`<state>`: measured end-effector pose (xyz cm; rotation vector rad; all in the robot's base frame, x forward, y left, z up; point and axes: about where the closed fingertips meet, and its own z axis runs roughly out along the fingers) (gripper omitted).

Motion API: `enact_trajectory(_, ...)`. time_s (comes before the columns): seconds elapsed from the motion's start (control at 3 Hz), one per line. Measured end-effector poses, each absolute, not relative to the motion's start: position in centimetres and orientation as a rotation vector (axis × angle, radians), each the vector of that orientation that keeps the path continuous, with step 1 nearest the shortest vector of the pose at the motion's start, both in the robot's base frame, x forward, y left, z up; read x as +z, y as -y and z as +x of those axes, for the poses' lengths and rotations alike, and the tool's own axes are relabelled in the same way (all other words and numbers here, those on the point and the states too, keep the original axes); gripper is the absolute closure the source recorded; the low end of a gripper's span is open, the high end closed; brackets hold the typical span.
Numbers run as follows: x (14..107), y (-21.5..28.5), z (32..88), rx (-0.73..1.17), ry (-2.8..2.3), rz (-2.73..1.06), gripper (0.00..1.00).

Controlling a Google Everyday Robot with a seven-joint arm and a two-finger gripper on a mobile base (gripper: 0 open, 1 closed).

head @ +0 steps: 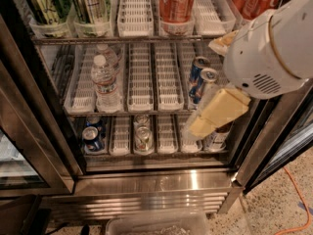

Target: Pick coke can from top shelf of fridge

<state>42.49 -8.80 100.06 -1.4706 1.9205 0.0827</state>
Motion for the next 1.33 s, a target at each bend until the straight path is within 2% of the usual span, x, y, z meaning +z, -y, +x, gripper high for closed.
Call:
enact_trajectory(0.33, 102.0, 5.0, 42.5, 0.119, -1.833, -1.408, 0.00)
enact_trajectory(1.0, 102.8, 3.0, 41.5, 0.136, -1.785, -1.337, 0.00)
enact_trajectory(1.33, 102.7, 3.6, 44.4, 0.168, -1.779, -1.138, 0.00)
